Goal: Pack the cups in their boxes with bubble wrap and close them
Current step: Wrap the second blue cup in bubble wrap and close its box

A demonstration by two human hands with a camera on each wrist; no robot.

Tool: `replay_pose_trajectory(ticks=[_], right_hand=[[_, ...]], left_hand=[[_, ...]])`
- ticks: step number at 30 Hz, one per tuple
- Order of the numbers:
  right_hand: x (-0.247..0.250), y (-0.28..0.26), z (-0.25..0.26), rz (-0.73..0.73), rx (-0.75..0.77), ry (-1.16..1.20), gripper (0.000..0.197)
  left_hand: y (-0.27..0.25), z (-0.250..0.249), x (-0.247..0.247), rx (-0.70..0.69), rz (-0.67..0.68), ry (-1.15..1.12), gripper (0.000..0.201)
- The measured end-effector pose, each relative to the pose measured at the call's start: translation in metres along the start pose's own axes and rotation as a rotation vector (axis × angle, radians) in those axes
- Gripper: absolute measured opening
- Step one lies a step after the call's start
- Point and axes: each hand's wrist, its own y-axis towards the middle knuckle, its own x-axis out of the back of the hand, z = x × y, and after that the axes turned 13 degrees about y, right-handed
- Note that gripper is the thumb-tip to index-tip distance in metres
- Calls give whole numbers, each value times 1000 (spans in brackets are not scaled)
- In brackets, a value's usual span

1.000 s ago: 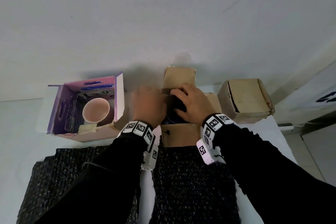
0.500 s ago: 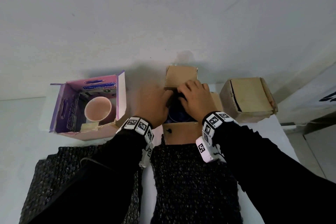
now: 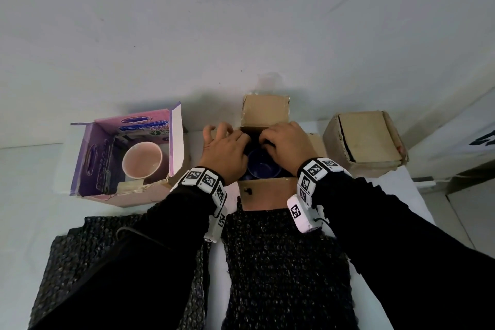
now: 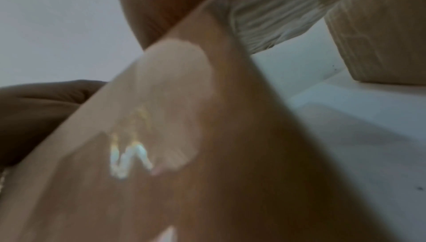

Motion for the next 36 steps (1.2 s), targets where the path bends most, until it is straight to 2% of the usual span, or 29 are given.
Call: replay_pose_trajectory(ticks=[4, 8, 16, 20, 25, 28, 31, 33, 36], right_hand=[[1, 0, -1, -30, -77, -207, 10], [1, 1, 2, 98, -107, -385, 14], [3, -7, 10, 160, -97, -460, 14], [18, -10, 14, 132, -74, -336, 17], [48, -42, 28, -102, -128, -6, 18], [56, -76, 42, -179, -216, 204, 16], [53, -114, 59, -207, -223, 372, 15], [44, -144, 67, -216, -237, 383, 14], [21, -190, 73, -157, -335, 342, 14]], left_hand=[[1, 2, -1, -40, 46, 91, 42], [4, 1, 1, -73, 116, 174, 45], [6, -2, 7, -83, 150, 234, 37], [-1, -5, 11, -50, 115, 211, 33], [-25, -14, 26, -59, 72, 103, 39], [-54, -23, 32, -85, 16, 4, 35], [-88, -34, 31, -109, -88, -125, 26], [-110, -40, 29, -121, -132, -171, 28], [-142, -46, 22, -165, -72, -208, 33]])
